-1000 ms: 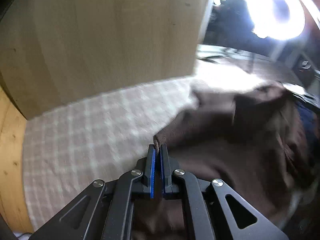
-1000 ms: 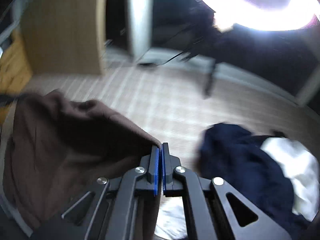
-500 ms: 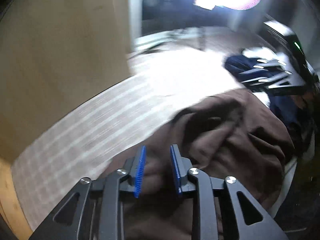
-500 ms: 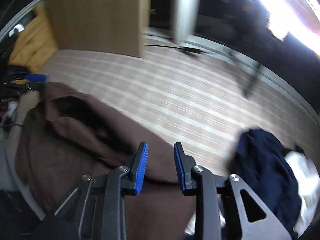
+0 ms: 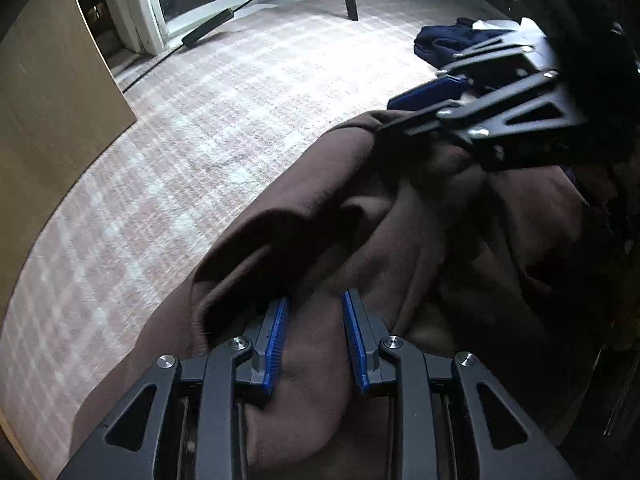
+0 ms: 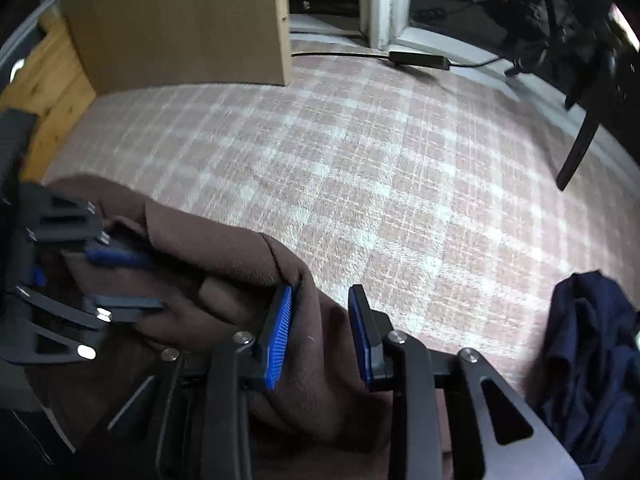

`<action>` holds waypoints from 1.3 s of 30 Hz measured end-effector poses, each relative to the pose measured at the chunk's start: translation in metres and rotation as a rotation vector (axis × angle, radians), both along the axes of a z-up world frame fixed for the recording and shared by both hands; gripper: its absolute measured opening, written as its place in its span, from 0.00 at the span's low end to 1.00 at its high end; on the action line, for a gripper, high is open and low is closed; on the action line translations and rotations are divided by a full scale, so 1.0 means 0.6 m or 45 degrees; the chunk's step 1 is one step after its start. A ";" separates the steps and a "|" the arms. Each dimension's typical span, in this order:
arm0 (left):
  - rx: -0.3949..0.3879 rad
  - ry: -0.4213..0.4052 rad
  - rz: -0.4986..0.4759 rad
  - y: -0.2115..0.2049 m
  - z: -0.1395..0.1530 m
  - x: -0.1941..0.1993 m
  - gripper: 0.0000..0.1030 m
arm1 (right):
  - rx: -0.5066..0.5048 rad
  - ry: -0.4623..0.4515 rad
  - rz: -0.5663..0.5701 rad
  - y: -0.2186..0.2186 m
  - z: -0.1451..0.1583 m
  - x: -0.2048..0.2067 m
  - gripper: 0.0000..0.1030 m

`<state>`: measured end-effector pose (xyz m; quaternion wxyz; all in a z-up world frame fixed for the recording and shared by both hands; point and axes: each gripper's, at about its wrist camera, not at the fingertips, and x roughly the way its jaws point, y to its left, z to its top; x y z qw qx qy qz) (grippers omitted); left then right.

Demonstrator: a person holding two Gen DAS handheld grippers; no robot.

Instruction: Fold clothes

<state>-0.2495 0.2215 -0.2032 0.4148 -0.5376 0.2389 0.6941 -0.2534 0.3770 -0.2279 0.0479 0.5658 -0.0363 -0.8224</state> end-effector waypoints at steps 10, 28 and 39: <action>0.145 -0.117 0.044 0.000 0.033 0.003 0.28 | 0.089 0.049 0.121 -0.001 0.038 0.069 0.27; 0.335 -0.058 0.044 0.008 0.164 0.010 0.05 | 0.155 0.094 0.202 0.006 0.026 0.130 0.47; 0.134 0.352 0.387 -0.043 0.218 -0.165 0.13 | 0.320 0.047 -0.085 0.083 0.022 0.023 0.37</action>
